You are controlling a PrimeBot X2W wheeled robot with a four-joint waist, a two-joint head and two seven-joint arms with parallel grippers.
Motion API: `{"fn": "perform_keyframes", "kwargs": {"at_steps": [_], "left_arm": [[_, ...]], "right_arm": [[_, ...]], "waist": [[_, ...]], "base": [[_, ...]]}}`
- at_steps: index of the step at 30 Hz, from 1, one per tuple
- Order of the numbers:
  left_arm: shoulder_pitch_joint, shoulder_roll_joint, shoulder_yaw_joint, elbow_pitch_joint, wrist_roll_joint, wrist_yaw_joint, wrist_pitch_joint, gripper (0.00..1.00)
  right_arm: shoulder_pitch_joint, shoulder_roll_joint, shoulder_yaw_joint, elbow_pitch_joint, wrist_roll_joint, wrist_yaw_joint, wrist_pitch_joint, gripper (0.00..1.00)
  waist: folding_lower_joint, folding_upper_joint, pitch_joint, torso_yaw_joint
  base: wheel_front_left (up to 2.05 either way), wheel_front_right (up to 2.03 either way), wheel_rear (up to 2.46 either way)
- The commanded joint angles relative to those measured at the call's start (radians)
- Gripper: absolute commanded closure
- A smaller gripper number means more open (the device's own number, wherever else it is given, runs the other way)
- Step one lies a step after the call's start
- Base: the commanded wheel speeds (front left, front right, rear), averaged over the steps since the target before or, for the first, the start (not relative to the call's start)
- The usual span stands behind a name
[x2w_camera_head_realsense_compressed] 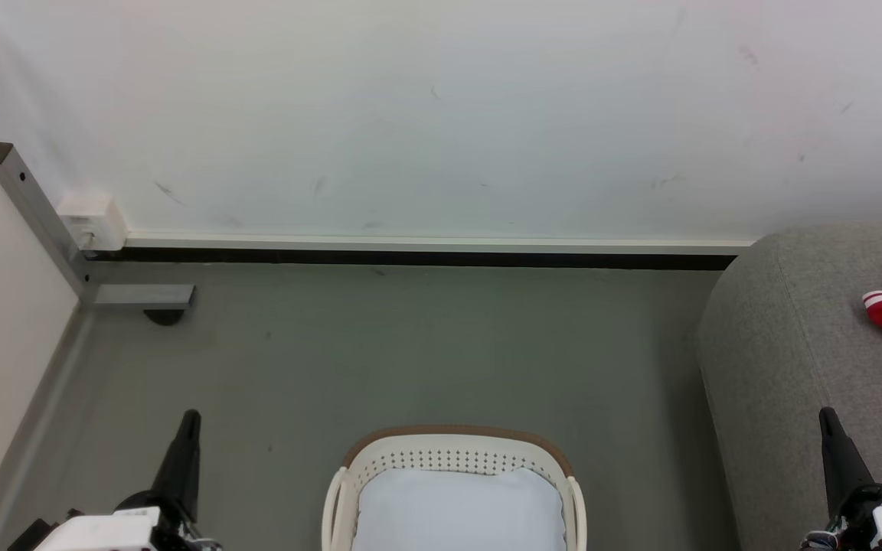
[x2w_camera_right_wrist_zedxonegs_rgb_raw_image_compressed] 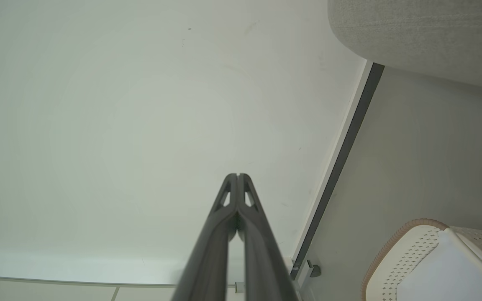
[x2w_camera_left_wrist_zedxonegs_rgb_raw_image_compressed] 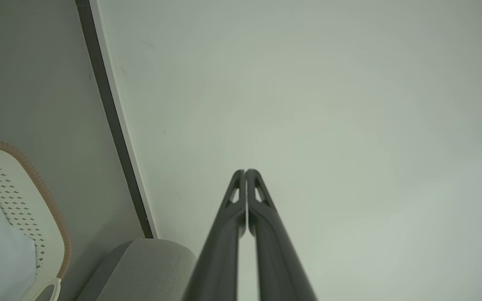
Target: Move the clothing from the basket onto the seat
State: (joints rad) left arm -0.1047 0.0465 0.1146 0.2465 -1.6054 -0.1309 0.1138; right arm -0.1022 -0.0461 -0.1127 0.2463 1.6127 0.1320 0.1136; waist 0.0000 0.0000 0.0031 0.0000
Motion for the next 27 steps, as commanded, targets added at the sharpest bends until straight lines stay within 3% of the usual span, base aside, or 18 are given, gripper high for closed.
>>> {"fn": "perform_keyframes", "kwargs": {"at_steps": [1, 27], "left_arm": [[-0.009, 0.007, 0.002, -0.004, -0.013, -0.002, 0.004, 1.0], [-0.009, 0.007, 0.002, -0.004, -0.014, -0.002, 0.004, 1.0]], "right_arm": [[-0.013, -0.008, -0.004, -0.005, 0.001, -0.002, 0.005, 1.0], [-0.013, -0.008, -0.004, -0.005, 0.001, -0.002, 0.005, 1.0]], "waist": [[0.0, 0.0, 0.0, 0.0], [0.0, 0.0, 0.0, 0.0]], "base": [[0.0, 0.0, 0.0], [0.0, 0.0, 0.0]]}}
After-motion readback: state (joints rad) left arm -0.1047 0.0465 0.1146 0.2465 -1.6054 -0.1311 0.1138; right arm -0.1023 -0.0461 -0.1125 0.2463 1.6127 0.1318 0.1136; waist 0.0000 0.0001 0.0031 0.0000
